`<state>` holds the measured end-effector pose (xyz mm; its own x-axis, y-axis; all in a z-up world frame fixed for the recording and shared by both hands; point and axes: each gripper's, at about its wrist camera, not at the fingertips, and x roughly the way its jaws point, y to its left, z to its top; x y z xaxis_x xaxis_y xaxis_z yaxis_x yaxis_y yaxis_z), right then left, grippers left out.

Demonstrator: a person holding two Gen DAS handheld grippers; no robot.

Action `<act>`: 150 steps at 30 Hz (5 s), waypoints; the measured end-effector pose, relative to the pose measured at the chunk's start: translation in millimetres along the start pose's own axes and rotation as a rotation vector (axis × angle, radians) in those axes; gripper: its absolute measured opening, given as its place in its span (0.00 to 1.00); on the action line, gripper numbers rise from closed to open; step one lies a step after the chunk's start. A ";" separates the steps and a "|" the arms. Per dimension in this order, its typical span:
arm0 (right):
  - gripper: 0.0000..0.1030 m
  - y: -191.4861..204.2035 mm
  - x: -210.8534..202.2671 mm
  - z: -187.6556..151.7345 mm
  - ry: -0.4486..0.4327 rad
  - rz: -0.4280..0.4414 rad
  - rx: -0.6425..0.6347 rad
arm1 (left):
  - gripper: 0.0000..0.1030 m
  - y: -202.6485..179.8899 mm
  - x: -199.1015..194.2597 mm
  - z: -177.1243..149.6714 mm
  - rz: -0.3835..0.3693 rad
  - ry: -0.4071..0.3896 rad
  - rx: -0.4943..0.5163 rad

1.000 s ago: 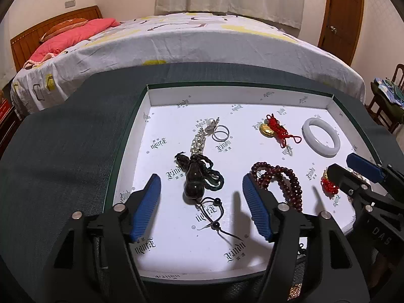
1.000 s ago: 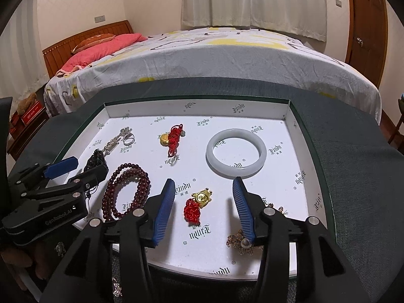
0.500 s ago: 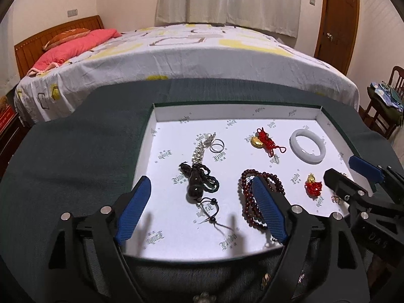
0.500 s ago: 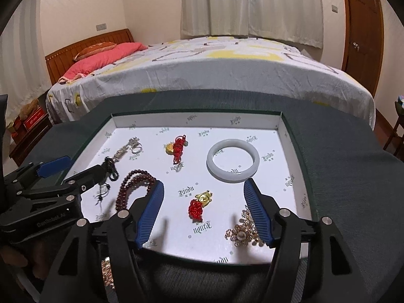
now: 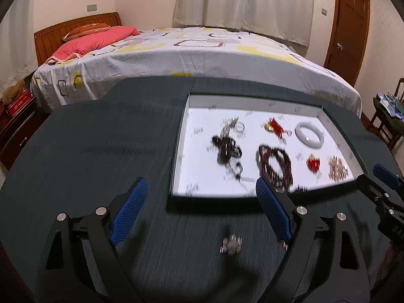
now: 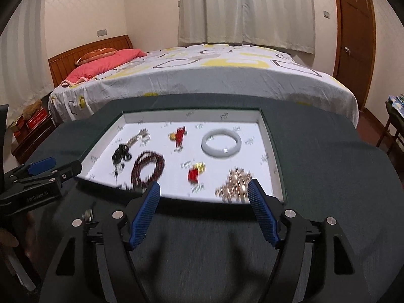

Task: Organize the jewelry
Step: 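Move the left tool back to the table and grasp the pearl flower brooch, then lift the pearl brooch with the left tool while the right tool grasps the gold chain necklace, then carry the pearl brooch and gold chain into the box and open both tools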

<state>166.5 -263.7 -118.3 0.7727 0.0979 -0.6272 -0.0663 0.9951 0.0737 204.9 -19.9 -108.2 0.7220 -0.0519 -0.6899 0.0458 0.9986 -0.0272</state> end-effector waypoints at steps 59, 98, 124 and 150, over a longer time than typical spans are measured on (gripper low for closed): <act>0.68 73.9 32.1 -31.8 0.130 0.093 -0.054 | 0.20 41.8 -18.4 -43.5 0.070 0.062 0.036; 0.12 45.8 -27.1 3.8 -0.006 0.104 -0.028 | 0.20 24.3 -46.0 -22.3 0.017 -0.010 0.023; 0.12 0.7 -34.0 120.9 -0.258 0.023 -0.063 | 0.20 -49.2 -32.1 106.8 -0.090 -0.226 0.082; 0.12 -48.6 86.3 67.0 -0.006 -0.024 0.004 | 0.20 -83.7 100.5 91.6 -0.068 -0.018 0.099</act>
<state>278.7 -304.7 -124.1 0.7778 0.0738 -0.6242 -0.0451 0.9971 0.0617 336.9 -109.8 -108.9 0.7275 -0.1205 -0.6754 0.1622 0.9868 -0.0013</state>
